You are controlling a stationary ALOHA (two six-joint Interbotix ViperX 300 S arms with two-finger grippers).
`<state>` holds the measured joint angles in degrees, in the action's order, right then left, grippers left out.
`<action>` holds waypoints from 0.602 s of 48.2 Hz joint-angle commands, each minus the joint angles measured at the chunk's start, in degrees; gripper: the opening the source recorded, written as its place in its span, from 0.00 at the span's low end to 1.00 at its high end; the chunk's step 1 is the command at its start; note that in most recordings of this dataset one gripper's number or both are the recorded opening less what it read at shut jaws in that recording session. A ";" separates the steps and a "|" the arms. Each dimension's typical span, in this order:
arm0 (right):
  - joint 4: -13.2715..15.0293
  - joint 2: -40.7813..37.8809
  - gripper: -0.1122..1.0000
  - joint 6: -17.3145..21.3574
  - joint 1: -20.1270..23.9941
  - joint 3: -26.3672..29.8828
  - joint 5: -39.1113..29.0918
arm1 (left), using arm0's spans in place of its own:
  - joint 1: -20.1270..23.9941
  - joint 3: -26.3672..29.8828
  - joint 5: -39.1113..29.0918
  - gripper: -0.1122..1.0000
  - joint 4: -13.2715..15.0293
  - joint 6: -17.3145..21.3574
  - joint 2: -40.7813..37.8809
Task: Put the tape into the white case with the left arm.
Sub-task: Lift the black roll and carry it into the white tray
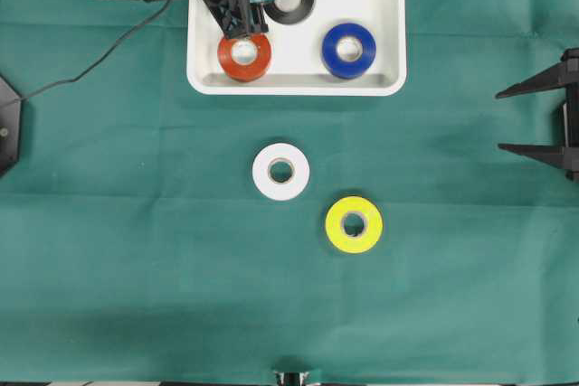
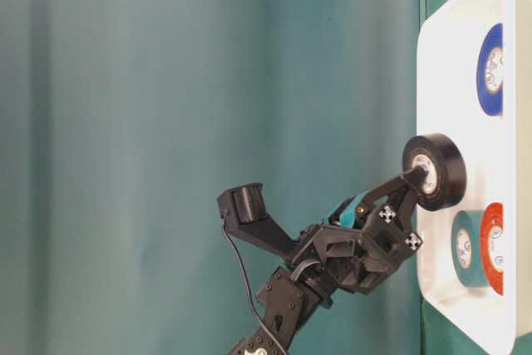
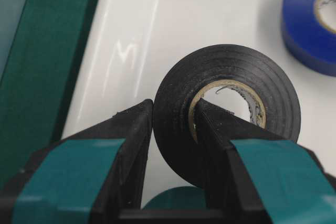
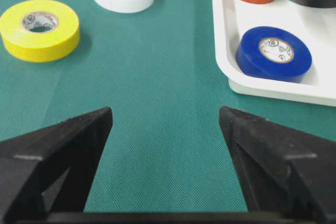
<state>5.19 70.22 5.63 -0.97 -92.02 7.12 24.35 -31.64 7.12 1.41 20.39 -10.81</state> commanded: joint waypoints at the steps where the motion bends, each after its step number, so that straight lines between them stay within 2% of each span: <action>1: 0.00 -0.26 0.88 0.09 0.00 0.62 0.53 | 0.09 1.14 0.26 0.31 0.00 -0.09 0.97; 26: 0.00 -0.26 0.88 0.09 -0.09 0.62 0.53 | 0.00 1.32 -0.09 0.31 0.09 -0.70 0.97; 29: 0.00 -0.26 0.88 0.09 0.00 0.70 0.53 | 0.00 1.32 -0.09 0.34 0.00 -0.70 0.97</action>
<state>5.19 70.31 5.63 -0.97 -92.02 7.12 24.26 -31.64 6.77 1.41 19.86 -10.81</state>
